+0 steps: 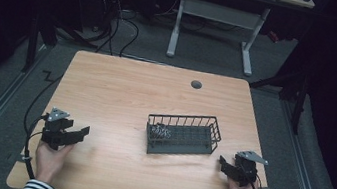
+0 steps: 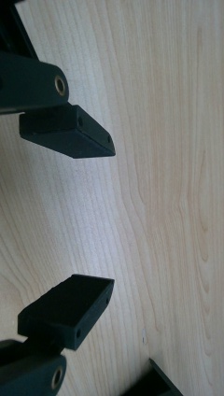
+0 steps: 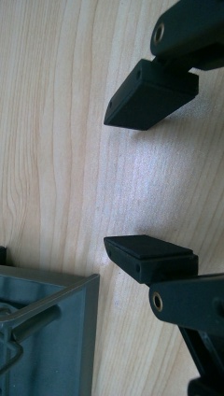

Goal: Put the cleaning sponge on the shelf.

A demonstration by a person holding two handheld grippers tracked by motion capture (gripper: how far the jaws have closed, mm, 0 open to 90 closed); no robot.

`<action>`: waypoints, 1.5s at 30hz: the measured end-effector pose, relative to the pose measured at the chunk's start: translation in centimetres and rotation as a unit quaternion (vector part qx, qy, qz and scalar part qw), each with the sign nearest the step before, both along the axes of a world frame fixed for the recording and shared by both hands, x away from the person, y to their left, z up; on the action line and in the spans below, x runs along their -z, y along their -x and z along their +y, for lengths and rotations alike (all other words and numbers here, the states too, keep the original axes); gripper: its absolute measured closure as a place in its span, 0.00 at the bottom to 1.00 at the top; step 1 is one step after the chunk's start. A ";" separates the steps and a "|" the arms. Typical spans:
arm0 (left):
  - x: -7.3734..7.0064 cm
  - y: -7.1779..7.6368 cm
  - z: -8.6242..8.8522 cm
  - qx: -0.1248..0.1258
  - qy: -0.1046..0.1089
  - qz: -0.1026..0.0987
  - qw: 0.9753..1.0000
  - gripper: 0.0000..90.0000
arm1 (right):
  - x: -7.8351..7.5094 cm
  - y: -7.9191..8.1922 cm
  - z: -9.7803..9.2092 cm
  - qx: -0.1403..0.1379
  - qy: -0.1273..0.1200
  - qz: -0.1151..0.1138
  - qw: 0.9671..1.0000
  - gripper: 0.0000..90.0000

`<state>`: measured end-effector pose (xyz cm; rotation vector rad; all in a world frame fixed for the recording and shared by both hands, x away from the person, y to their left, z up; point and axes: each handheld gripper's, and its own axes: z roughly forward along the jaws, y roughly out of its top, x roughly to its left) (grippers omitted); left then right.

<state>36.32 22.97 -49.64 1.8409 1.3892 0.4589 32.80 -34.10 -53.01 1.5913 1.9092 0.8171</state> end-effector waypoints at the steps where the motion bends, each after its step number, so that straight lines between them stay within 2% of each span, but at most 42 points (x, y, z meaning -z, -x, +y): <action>1: 0.2 0.0 0.0 -0.001 -0.001 0.000 1.000 0.34 | 0.0 0.0 0.0 0.000 0.000 0.000 1.000 0.40; 13: 2.5 0.1 -0.4 -0.014 -0.022 0.001 1.000 0.34 | 0.0 0.0 0.0 0.000 0.001 0.000 1.000 0.40; 23: 3.1 -0.2 -0.9 -0.020 -0.033 -0.007 0.999 0.34 | 0.0 0.0 0.0 0.000 0.001 0.000 1.000 0.40; 45: 4.0 -0.8 -1.5 -0.026 -0.047 -0.010 0.999 0.33 | 0.0 0.0 0.1 0.001 0.001 0.001 1.000 0.40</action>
